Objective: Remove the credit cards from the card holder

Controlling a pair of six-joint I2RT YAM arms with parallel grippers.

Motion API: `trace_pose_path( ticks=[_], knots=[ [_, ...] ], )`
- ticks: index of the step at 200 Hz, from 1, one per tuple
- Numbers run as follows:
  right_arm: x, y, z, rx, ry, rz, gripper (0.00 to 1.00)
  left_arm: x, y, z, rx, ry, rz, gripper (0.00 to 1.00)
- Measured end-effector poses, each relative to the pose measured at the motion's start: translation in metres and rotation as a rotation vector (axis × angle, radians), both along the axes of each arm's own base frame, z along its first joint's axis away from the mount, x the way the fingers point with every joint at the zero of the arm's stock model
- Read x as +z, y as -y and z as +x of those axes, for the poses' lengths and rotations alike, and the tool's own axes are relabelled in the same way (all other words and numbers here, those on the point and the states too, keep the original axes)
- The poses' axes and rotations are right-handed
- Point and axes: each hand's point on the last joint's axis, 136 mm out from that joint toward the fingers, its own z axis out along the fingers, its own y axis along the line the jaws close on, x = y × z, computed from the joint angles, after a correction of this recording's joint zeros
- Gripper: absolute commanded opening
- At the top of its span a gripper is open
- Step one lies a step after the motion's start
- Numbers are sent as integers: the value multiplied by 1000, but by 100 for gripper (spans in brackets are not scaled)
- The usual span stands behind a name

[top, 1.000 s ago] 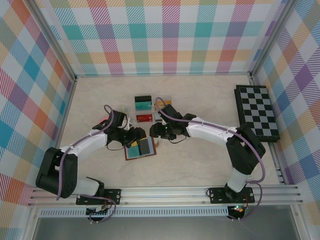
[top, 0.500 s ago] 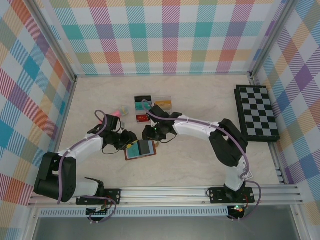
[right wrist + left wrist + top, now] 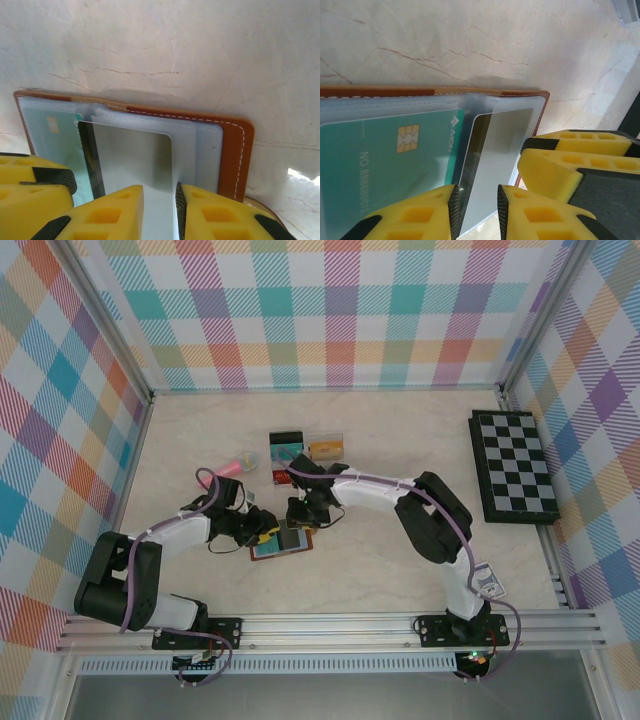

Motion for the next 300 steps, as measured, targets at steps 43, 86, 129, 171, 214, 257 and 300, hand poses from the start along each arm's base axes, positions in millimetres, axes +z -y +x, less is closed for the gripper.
trace_pose_path(
  ticks=[43,86,129,171,214,257,300],
  knots=[
    [-5,1,-1,0,-11,-13,26,-2,-1,-2,-1,-11,5,27],
    [-6,1,-1,1,-16,-12,26,-8,-1,-3,-2,-34,9,25],
    [-6,-1,-2,5,-23,-6,26,-9,2,-4,-12,-40,-5,22],
    [-7,-1,-2,5,-24,-5,26,-11,4,-3,-17,-41,-15,20],
    [-7,-1,-2,5,-25,-6,26,-11,5,-3,-22,-44,-24,14],
    [-7,-1,-2,5,-24,-6,26,-8,4,-3,-32,-25,-18,6],
    [-7,-1,-2,4,-25,-6,26,-4,2,-2,-36,3,1,0]
  ],
)
